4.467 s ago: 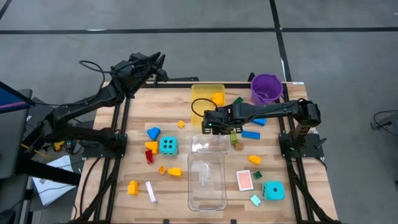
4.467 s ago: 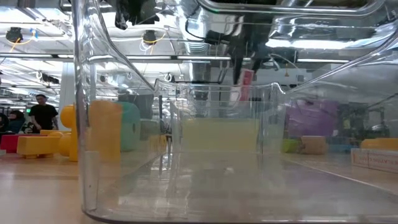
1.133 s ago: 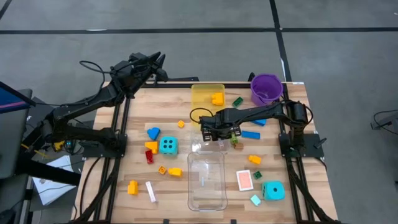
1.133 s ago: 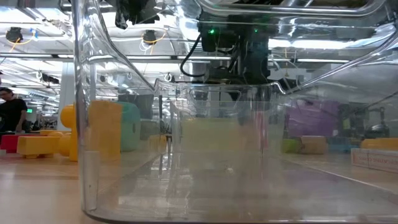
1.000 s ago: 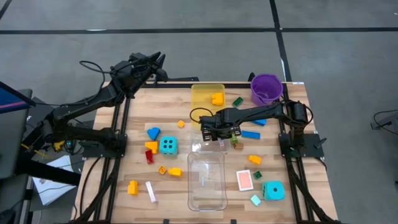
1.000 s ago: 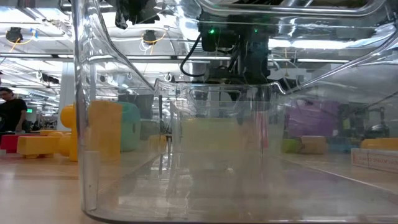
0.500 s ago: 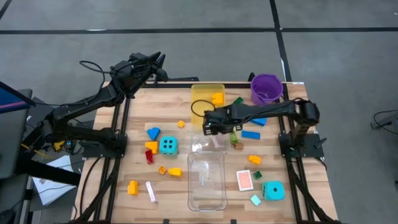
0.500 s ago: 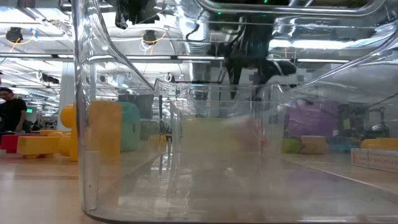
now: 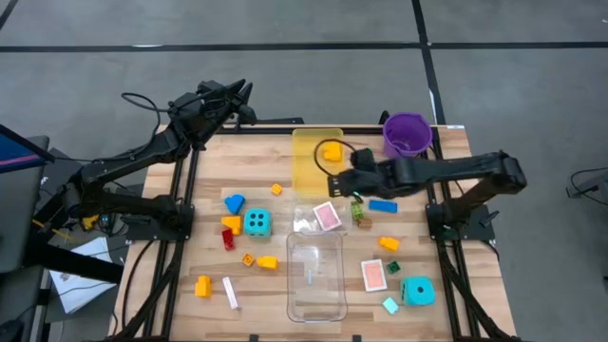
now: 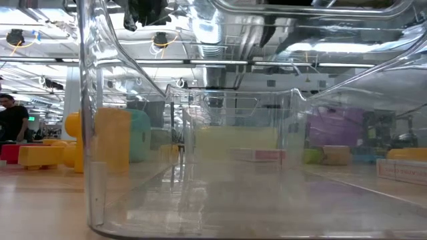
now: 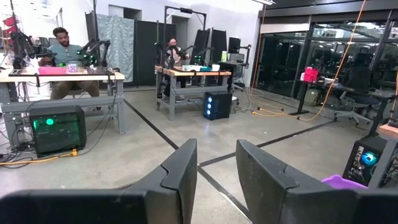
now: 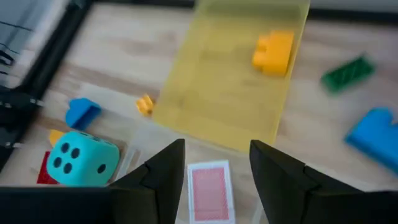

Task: Pick & Place Toys
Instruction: Put the pink deck of cards into the top transparent bin

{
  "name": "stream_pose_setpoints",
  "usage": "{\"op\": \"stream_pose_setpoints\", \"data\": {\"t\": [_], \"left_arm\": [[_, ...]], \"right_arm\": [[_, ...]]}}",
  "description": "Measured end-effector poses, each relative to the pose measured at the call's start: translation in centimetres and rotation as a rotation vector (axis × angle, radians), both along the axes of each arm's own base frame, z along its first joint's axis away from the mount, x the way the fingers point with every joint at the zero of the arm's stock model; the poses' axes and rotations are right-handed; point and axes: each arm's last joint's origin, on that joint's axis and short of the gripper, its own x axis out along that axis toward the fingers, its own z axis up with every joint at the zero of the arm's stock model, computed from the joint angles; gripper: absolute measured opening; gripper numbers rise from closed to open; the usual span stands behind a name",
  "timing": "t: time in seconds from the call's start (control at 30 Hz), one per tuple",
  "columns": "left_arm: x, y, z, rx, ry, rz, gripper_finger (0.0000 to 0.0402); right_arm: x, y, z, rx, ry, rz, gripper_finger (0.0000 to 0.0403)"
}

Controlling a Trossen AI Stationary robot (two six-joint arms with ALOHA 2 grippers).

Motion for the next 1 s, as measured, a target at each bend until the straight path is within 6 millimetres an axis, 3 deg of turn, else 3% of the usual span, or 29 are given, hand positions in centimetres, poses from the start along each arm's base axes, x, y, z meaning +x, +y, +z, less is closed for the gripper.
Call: {"op": "stream_pose_setpoints", "data": {"t": [0.23, 0.4, 0.6, 0.87, 1.0], "left_arm": [[0.3, -0.2, -0.3, 0.011, 0.063, -0.114, 0.0108], [0.9, -0.8, -0.7, 0.065, 0.156, -0.4, 0.0108], [1.2, -1.7, -0.8, 0.097, 0.17, -0.72, 0.0108], [1.0, -2.2, -1.4, 0.056, 0.214, -0.854, 0.0108], [0.7, -3.4, -1.8, 0.065, 0.295, -0.931, 0.0112]], "right_arm": [[-2.8, 3.5, 1.9, -0.272, 0.02, 0.096, 0.0173], [-4.0, 5.2, 1.9, -0.439, 0.09, 0.15, 0.0173], [-5.5, 5.9, 1.6, -0.512, 0.157, 0.15, 0.0173], [-7.1, 6.2, 1.6, -0.639, 0.204, 0.133, 0.0173], [-7.6, 6.4, 1.8, -0.711, 0.212, 0.139, 0.0173]]}}
